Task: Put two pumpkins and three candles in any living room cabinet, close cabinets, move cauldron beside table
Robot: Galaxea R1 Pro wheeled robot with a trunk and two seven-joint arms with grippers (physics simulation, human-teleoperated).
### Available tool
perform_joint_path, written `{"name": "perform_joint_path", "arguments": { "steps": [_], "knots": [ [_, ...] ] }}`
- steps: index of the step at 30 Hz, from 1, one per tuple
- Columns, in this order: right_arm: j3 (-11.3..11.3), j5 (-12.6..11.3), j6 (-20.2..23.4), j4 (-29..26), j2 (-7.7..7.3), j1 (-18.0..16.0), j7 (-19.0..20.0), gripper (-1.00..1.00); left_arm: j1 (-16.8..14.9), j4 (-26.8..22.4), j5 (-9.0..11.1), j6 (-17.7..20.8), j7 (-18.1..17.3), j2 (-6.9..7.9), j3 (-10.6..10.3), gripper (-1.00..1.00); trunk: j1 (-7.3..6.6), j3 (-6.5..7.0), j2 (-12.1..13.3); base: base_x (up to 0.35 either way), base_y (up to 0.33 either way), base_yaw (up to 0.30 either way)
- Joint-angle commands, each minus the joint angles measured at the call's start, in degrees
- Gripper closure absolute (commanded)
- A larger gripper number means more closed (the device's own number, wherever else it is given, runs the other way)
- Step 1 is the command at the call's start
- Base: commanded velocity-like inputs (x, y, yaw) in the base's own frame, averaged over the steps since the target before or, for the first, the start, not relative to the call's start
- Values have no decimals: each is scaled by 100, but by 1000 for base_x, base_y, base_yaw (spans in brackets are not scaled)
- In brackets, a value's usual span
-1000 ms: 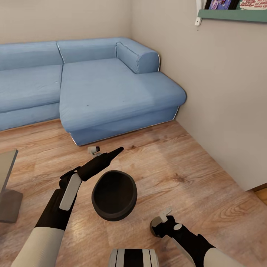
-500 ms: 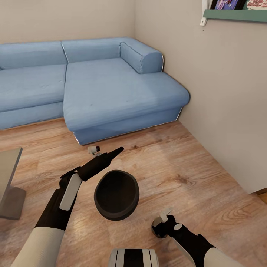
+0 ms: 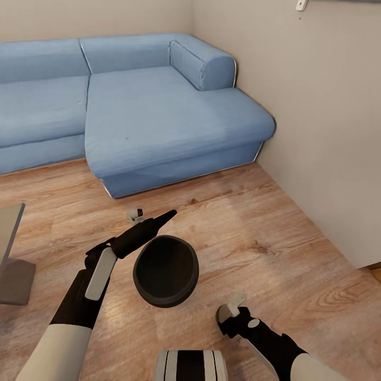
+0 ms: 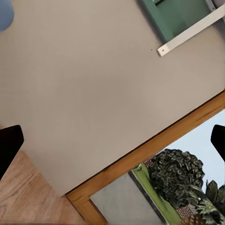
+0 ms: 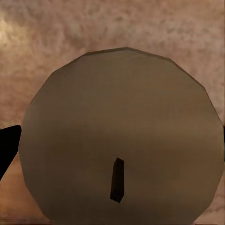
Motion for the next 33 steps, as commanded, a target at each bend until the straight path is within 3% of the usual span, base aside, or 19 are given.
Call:
{"name": "perform_joint_path", "arguments": {
  "steps": [1, 2, 3, 15, 27, 33],
  "knots": [
    [7, -41, 3, 7, -1, 4, 10, -100, 0, 0, 1, 1, 0, 0, 0, -100, 0, -1, 0, 0, 0, 0],
    [9, -41, 5, 7, 0, 4, 12, -100, 0, 0, 1, 1, 0, 0, 0, -100, 0, -1, 0, 0, 0, 0],
    [10, -41, 9, 7, 0, 4, 8, 100, -1, 0, 1, 1, 0, 0, 0, -100, 0, -1, 0, 0, 0, 0],
    [3, -41, 11, -33, -9, 4, 5, 100, 0, 0, 1, 1, 0, 0, 0, -100, 0, -1, 0, 0, 0, 0],
    [-12, -56, 83, -506, -52, 4, 12, 100, 0, 0, 1, 1, 0, 0, 1, -100, 0, -1, 0, 0, 0, 0],
    [-435, -42, 112, -545, -86, 4, -57, 100, 0, 0, 1, 1, 0, 0, 3, -100, 0, -1, 0, 0, 0, 0]
  ]
}}
